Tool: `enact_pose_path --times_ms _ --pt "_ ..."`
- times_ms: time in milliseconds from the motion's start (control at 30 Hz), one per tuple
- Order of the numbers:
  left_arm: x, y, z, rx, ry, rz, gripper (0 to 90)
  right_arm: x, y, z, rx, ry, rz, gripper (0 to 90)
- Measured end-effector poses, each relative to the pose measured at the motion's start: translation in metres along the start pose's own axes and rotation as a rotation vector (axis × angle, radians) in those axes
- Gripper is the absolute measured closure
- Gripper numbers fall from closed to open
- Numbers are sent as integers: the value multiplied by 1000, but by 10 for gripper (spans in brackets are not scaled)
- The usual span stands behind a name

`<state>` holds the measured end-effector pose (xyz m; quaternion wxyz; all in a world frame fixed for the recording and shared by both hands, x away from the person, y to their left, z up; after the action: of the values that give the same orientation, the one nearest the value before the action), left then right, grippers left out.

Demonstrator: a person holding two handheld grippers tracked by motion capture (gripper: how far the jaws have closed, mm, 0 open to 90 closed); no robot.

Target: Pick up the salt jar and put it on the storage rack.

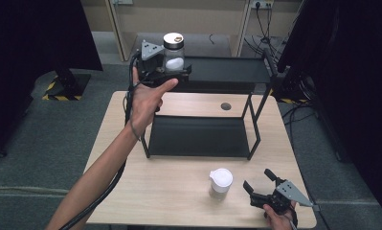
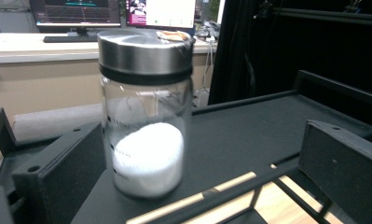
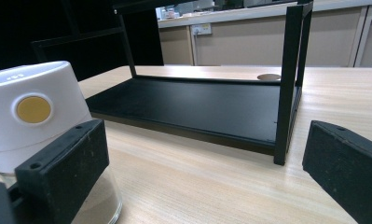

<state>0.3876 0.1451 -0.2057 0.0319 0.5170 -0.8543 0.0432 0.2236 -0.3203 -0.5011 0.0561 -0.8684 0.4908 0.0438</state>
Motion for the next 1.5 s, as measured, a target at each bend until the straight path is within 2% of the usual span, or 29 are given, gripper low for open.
enact_pose_path --times_ms 233,367,567,633,767,933,1233,1500 --pt "3 17 6 22 16 41 1 0 0 0 -1 0 -1 6" --pt "3 28 14 34 34 83 1 0 0 0 2 -1 0 6" --pt "5 41 25 47 34 117 1 0 0 0 2 -1 -1 6" --pt "6 46 31 49 45 138 1 -1 0 0 3 0 -1 6" --pt "11 54 41 56 23 160 1 -1 0 0 3 -1 0 6" --pt "13 62 56 60 45 198 1 -1 0 0 2 0 -1 6" --pt "17 74 84 79 37 259 0 -1 0 0 2 3 -2 6" --pt "18 82 110 87 68 305 0 -2 0 0 2 3 -2 6"
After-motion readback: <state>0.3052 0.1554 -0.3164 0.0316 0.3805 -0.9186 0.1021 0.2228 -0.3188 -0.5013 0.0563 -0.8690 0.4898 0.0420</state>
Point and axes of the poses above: each handheld gripper's, and its own axes: y roughly backward along the jaws, z roughly out of its underside, x roughly to its right, the point moved 6 cm from there along -y, roughly forward along the jaws, and after that the axes turned 12 degrees about x, right-handed, at the moved point
